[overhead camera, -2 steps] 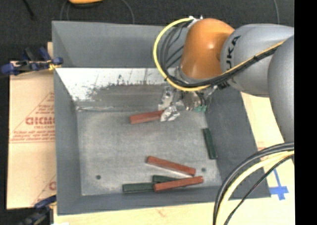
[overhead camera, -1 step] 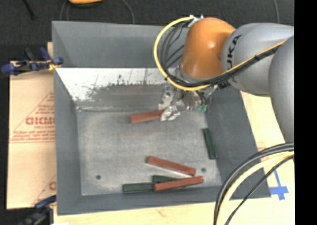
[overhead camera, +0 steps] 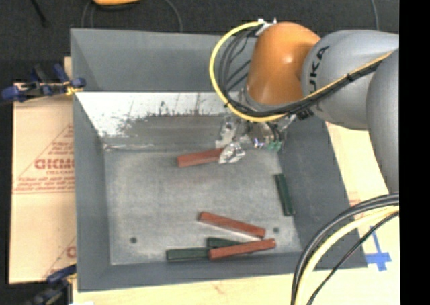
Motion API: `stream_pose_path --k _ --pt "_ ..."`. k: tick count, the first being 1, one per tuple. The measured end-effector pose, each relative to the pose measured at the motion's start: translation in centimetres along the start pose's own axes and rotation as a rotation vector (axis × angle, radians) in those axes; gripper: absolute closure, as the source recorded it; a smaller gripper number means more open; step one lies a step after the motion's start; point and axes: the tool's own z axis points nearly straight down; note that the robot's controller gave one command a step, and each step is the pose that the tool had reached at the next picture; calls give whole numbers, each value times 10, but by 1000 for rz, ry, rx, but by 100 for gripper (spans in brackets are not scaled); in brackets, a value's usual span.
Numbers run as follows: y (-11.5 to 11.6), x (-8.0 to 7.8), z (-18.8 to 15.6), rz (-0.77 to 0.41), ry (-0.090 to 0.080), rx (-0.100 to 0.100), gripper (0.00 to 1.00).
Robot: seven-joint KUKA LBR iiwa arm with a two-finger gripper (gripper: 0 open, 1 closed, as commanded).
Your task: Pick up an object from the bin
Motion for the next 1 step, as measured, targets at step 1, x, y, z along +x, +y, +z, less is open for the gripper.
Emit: stream_pose_path --k 1 --pt "0 0 -9 1 3 -1 100"
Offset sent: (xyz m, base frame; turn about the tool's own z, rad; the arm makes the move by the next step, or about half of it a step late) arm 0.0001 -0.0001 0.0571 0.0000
